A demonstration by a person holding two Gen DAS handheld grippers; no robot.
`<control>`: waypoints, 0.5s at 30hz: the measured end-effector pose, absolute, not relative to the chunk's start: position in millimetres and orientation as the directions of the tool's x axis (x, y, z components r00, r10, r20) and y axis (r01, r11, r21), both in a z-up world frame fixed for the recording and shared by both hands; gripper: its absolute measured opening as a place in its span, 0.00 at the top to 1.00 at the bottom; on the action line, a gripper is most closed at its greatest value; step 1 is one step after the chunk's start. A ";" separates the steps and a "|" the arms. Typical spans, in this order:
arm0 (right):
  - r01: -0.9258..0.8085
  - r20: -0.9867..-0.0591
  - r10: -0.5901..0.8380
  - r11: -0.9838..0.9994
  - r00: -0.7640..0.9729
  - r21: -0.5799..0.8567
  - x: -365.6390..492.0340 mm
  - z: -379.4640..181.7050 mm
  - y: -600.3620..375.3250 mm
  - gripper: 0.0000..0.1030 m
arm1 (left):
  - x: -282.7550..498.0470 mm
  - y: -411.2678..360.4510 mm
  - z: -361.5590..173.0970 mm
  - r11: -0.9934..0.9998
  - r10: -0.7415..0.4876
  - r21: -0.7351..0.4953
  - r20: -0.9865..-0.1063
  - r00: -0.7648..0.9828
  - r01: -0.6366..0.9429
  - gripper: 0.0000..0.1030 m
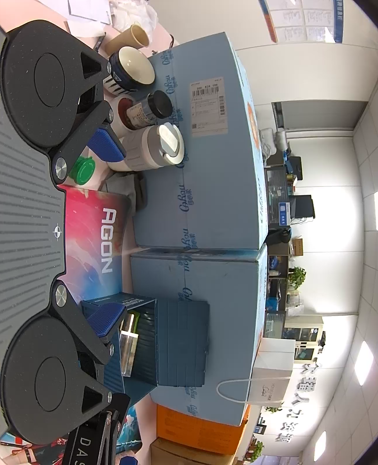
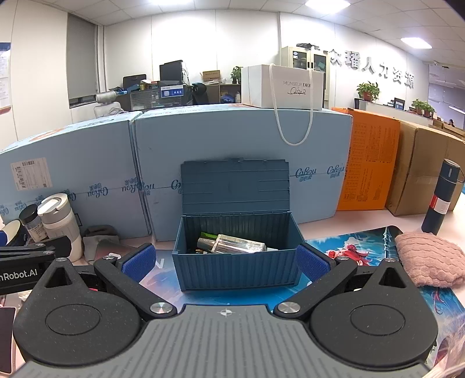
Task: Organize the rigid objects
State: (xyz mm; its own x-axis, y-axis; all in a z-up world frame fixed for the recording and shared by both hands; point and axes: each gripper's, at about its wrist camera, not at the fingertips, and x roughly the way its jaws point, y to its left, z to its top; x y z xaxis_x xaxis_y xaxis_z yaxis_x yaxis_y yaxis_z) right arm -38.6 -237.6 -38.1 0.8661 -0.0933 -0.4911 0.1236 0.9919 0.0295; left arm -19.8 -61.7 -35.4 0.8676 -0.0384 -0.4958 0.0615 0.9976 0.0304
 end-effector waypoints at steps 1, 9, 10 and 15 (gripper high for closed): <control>0.123 -0.492 -0.093 0.992 0.866 0.029 -37.6 -38.2 -237.5 0.00 | -19.1 -62.0 -35.8 0.998 -0.038 0.031 -0.497 0.867 0.061 0.00; 0.112 -0.496 -0.084 0.993 0.864 0.025 -31.1 -39.5 -236.0 0.00 | -11.3 -60.3 -38.1 0.998 -0.031 0.031 -0.502 0.864 0.054 0.00; 0.110 -0.496 -0.083 0.994 0.864 0.025 -30.4 -39.6 -235.9 0.00 | -10.6 -60.3 -38.5 0.998 -0.030 0.032 -0.504 0.863 0.053 0.00; 0.104 -0.498 -0.079 0.994 0.864 0.024 -28.7 -40.0 -236.0 0.00 | -9.4 -60.6 -38.6 0.998 -0.027 0.033 -0.505 0.863 0.050 0.00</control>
